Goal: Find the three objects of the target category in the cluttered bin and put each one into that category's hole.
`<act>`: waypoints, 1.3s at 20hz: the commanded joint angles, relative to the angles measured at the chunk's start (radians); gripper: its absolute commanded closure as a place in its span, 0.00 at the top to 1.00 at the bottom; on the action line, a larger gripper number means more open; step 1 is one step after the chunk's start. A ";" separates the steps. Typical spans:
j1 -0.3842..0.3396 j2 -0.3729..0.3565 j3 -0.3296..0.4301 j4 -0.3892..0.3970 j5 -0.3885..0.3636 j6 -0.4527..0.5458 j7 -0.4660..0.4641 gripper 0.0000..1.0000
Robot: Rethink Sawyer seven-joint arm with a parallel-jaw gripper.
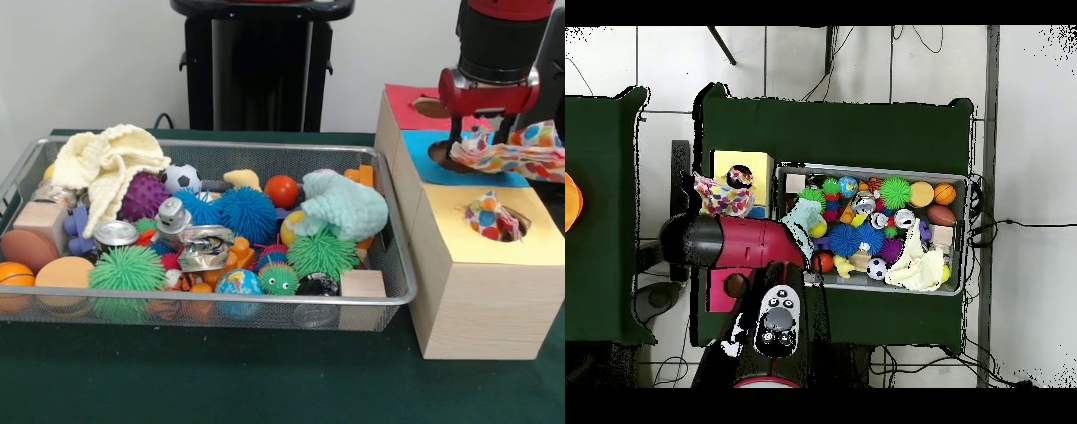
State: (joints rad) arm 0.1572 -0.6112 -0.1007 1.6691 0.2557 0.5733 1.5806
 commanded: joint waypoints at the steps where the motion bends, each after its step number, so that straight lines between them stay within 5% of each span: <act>1: -0.065 0.131 0.095 -0.116 0.023 -0.027 0.147 1.00; 17: -0.063 0.203 0.074 -0.223 0.010 -0.037 0.188 1.00; 22: -0.006 0.200 -0.001 -0.341 -0.024 0.098 0.225 1.00; 26: 0.011 0.102 -0.032 -0.324 -0.029 0.243 0.233 1.00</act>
State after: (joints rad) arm 0.1573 -0.5244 -0.1397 1.4778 0.2391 0.8003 1.5806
